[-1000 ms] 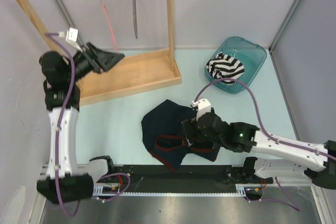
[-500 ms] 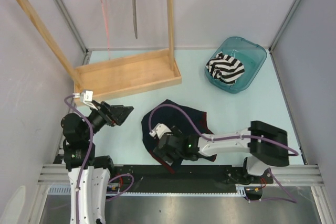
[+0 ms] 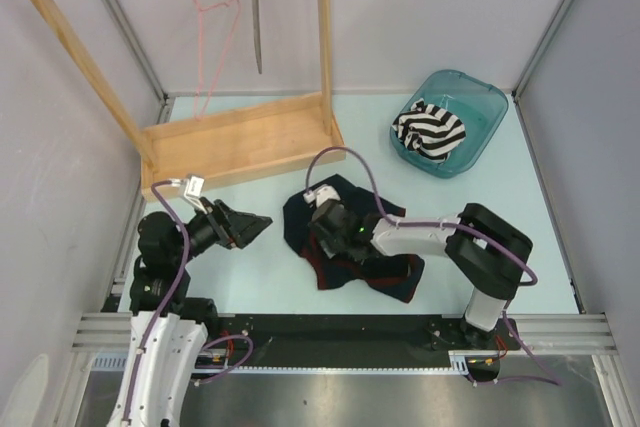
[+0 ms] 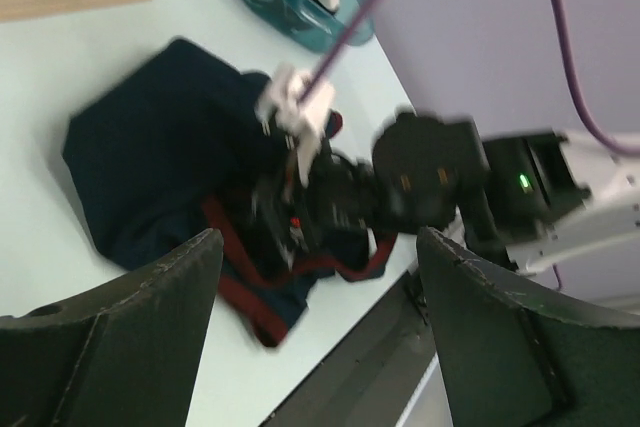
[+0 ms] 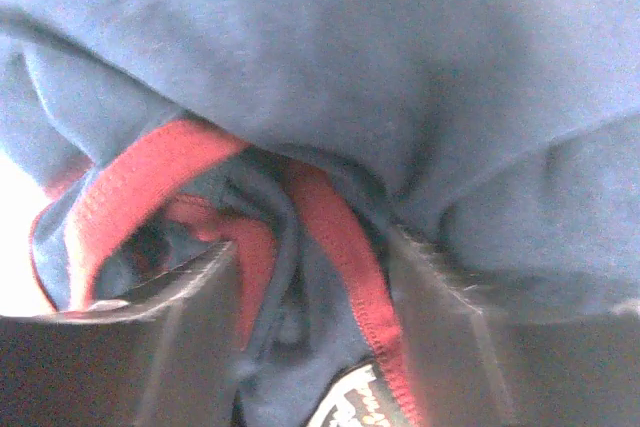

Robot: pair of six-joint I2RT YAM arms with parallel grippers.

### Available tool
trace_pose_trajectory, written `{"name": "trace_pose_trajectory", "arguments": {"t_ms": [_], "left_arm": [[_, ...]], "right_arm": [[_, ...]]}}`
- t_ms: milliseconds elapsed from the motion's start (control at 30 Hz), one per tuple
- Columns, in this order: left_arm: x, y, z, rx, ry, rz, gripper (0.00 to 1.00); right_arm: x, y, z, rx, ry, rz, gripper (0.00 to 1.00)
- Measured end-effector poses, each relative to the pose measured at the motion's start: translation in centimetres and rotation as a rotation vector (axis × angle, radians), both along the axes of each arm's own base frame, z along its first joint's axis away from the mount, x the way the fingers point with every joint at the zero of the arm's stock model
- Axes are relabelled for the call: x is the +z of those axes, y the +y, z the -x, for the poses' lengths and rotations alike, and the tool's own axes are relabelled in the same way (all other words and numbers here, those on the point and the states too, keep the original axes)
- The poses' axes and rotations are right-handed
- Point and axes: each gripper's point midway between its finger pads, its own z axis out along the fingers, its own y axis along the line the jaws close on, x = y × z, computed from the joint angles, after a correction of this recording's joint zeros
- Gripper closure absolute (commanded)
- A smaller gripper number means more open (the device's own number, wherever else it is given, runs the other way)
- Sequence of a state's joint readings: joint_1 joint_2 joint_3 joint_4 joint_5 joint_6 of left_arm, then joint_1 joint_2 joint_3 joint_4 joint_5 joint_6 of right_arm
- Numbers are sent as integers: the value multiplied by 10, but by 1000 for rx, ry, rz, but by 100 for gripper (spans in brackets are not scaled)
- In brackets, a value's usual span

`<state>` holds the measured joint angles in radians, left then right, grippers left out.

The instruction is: Remove the tank top from the hanger

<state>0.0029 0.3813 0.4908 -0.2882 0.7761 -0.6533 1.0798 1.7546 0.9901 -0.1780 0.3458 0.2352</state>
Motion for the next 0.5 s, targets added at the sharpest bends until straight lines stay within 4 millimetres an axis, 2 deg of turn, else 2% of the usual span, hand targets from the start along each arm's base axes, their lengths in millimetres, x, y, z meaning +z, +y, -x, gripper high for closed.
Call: {"name": "trace_pose_trajectory", "arguments": {"t_ms": [33,67,100,167,200,300,400,467,500], "left_arm": [[-1,-4,1,-17,2,-2,18],[-2,-8,3,-35,1,-3,18],[-3,-10,4,-47,0,-4,18],[-6,-14,6,-63,-3,-5,18],[-8,-15,8,-68,-4,-6,18],[-12,-15,13,-69,-11,-6,18],[-8,-15,22,-69,-45,-2,18],[-3,-14,28,-65,-80,0,18],[0,-13,30,-61,-97,1,18]], "right_arm": [[-2,-5,-7,-26,17,-24,56],[-3,-9,-12,-52,33,-52,71],[-4,-12,-14,-67,43,-75,80],[-5,-13,-11,-83,43,-107,96],[-5,-12,-7,-89,36,-115,100],[-3,0,20,-56,10,-112,100],[1,27,72,71,27,-128,100],[13,39,99,141,41,-161,100],[26,41,103,156,42,-194,100]]}}
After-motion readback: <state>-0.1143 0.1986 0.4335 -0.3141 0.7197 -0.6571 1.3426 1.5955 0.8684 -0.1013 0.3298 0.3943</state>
